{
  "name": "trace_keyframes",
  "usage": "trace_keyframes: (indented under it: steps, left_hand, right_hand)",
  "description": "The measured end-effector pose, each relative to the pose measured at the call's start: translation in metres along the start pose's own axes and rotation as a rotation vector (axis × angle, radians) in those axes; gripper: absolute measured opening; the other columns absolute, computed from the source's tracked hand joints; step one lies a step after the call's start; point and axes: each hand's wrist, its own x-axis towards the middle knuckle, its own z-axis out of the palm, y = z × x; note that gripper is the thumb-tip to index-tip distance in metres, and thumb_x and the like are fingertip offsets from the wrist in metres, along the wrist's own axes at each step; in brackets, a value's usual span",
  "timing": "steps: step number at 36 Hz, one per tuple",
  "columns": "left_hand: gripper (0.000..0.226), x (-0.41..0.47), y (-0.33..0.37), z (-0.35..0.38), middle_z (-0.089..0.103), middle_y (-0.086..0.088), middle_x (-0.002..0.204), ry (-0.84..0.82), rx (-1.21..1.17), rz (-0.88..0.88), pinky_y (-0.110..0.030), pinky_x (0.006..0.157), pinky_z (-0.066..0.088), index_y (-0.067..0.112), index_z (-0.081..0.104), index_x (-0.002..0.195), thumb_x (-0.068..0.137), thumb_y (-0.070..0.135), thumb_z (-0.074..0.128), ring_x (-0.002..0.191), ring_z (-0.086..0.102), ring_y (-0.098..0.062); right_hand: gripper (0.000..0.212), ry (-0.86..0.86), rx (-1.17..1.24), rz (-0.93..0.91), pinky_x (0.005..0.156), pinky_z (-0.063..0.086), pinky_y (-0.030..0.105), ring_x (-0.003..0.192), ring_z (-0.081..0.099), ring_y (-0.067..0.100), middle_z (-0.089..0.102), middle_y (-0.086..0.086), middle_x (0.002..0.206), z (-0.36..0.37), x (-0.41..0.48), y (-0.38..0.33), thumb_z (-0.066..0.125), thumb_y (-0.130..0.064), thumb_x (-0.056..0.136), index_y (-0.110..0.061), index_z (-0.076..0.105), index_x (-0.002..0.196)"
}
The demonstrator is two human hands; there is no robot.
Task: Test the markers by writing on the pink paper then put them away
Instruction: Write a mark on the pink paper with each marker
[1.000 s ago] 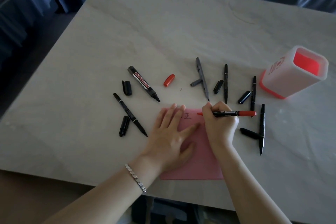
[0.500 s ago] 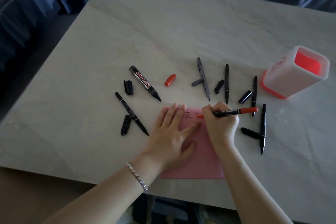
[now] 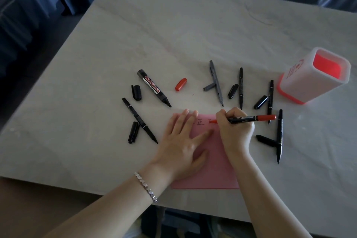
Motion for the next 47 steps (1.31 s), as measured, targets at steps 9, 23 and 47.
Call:
trace_keyframes:
  steps: [9,23,47]
  left_hand:
    - [0.048,0.000,0.000,0.000,0.040,-0.021,0.142,0.001,-0.005,-0.001,-0.045,0.109,0.012,0.035,0.053,0.124,0.080,0.049,0.041,0.134,0.031,-0.038]
    - [0.050,0.000,0.000,0.000,0.039,-0.020,0.143,-0.003,0.005,-0.002,-0.046,0.108,0.012,0.035,0.052,0.125,0.079,0.049,0.041,0.135,0.030,-0.038]
    - [0.051,-0.001,-0.002,0.002,0.035,-0.017,0.146,-0.002,0.012,0.025,-0.046,0.112,0.009,0.035,0.047,0.130,0.082,0.049,0.040,0.138,0.025,-0.034]
  right_hand:
    - [0.043,-0.011,-0.030,-0.005,0.046,0.030,0.013,0.042,0.036,0.005,0.040,-0.006,0.038,0.001,-0.001,0.000,0.063,-0.003,0.073,-0.019,0.035,0.044]
    - [0.044,0.003,-0.049,0.007,0.044,0.028,0.012,0.042,0.033,0.006,0.033,-0.005,0.037,-0.001,-0.003,-0.003,0.061,-0.002,0.072,-0.020,0.032,0.043]
    - [0.029,-0.337,-0.326,0.086,0.040,0.037,0.019,0.036,0.046,0.005,0.053,-0.005,0.045,-0.026,0.086,-0.075,0.056,-0.041,0.085,-0.016,0.053,0.072]
